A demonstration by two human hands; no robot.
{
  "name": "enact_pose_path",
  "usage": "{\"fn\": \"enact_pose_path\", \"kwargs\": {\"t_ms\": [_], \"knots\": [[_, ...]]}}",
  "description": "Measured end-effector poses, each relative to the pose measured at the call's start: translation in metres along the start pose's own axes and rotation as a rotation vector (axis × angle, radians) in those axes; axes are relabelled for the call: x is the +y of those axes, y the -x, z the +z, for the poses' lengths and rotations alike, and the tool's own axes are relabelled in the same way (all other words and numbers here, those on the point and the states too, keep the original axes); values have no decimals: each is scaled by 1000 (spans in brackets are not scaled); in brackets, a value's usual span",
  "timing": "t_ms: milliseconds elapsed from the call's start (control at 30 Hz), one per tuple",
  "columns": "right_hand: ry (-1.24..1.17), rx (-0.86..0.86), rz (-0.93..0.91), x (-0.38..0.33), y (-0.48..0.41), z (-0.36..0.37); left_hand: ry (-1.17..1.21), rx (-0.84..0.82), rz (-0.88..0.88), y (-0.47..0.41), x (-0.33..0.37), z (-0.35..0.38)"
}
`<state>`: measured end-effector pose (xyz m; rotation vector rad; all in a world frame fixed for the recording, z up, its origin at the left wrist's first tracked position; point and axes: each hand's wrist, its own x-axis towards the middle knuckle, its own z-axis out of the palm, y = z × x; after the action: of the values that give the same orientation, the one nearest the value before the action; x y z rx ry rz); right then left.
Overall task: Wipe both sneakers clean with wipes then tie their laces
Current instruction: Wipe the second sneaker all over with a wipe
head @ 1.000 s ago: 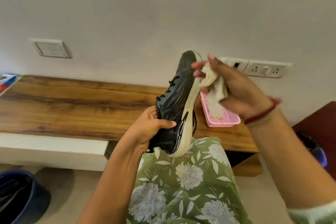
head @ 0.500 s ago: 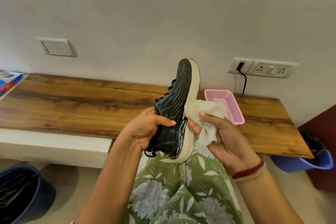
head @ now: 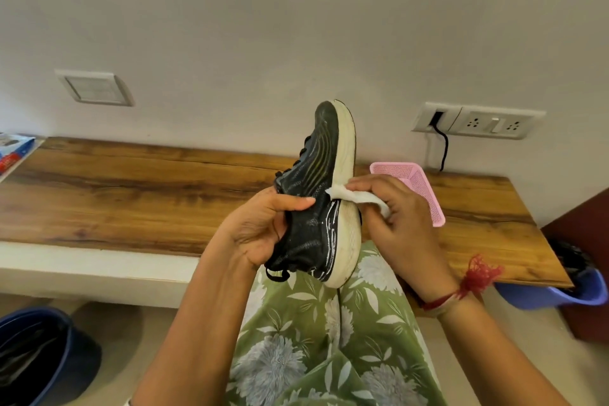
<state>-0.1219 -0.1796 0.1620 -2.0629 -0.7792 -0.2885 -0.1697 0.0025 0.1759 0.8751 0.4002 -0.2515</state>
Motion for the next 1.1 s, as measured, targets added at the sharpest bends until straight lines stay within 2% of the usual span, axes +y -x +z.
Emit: {"fn": "enact_pose_path", "kwargs": {"t_ms": [200,367,667,733,800,833,900,1000,1100], "knots": [[-27,-52,25,2,1,4,59,46,-12,0,0,1],[-41,49,87,5,-8,0,49,49,14,7,-3,0],[27,-288,-186,-22,34,-2,28,86,35,12,-7,-4],[-134,-318,-40,-24,27,-10,28,92,27,12,-8,-4],[-344,-145,188,-16,9,-17,37,78,7,12,-8,-2],[-340,-47,215,-12,0,-20,39,68,-3,12,-8,0],[-264,-45,160,-7,-8,-20,47,45,-17,12,-7,4],[-66,-226,-41,-12,14,-7,48,51,-15,10,-5,8],[39,-301,-207,-14,36,-7,-4,106,9,7,-7,5]]}}
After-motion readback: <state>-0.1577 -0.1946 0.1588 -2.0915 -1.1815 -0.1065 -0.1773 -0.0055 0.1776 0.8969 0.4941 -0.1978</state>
